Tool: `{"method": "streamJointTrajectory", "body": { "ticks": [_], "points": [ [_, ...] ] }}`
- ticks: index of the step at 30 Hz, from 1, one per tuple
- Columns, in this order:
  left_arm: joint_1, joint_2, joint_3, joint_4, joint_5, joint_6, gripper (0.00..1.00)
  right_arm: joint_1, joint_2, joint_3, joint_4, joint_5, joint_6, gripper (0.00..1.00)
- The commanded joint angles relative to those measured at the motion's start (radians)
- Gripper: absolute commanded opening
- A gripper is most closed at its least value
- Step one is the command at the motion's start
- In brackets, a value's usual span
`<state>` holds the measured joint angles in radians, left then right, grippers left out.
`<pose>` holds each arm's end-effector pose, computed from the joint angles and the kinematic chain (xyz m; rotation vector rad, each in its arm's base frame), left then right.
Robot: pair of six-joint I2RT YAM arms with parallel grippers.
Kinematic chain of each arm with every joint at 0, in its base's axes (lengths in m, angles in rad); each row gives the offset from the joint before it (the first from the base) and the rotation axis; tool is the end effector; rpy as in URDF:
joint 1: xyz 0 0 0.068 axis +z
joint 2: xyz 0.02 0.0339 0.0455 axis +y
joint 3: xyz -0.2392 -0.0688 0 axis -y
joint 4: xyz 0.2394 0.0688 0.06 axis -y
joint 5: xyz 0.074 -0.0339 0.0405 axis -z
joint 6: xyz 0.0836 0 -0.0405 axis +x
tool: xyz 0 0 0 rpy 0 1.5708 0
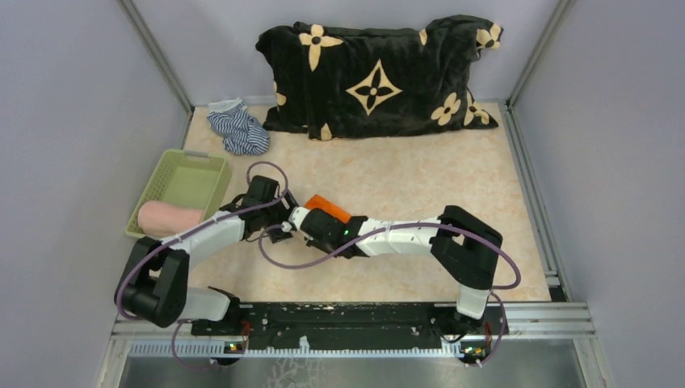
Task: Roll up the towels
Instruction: Roll the towel at the center of the board.
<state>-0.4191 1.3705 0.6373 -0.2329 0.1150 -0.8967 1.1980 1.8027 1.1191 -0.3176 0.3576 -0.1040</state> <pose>0.2516 -0.1226 0.1031 -0.5832 2.5975 -0.6289 0.1659 0.3438 0.1133 -1.3964 2.0492 -0.0052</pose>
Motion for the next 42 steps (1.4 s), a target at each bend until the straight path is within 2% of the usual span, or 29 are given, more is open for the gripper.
{"method": "streamJointTrajectory", "body": {
  "ticks": [1, 9, 14, 21, 27, 30, 35, 39, 42],
  "points": [
    [0.080, -0.093, 0.027, -0.108, -0.047, 0.051, 0.81, -0.130, -0.008, -0.035, -0.097, -0.460, 0.085, 0.13],
    [0.137, -0.312, -0.008, -0.185, -0.043, 0.017, 0.82, -0.309, 0.056, 0.024, -0.127, -0.971, 0.165, 0.08],
    [0.136, -0.386, -0.074, -0.178, 0.059, -0.014, 0.82, -0.414, 0.165, 0.054, -0.112, -1.253, 0.225, 0.08],
    [0.131, -0.368, -0.154, -0.062, 0.152, -0.089, 0.80, -0.489, 0.274, 0.052, -0.035, -1.377, 0.328, 0.08],
    [0.127, -0.245, -0.131, 0.034, 0.158, -0.074, 0.79, -0.495, 0.331, 0.076, -0.091, -1.348, 0.320, 0.11],
    [0.125, -0.193, -0.117, 0.030, 0.143, -0.061, 0.77, -0.495, 0.303, 0.071, -0.091, -1.301, 0.327, 0.20],
    [0.125, -0.171, -0.164, -0.009, 0.083, -0.049, 0.72, -0.493, 0.127, 0.042, -0.102, -1.084, 0.313, 0.41],
    [0.125, -0.157, -0.195, -0.009, 0.076, -0.048, 0.72, -0.462, -0.063, 0.028, -0.135, -0.842, 0.269, 0.61],
    [0.121, -0.139, -0.189, -0.017, 0.068, -0.039, 0.72, -0.390, -0.182, 0.029, -0.151, -0.630, 0.207, 0.67]
  ]
}}
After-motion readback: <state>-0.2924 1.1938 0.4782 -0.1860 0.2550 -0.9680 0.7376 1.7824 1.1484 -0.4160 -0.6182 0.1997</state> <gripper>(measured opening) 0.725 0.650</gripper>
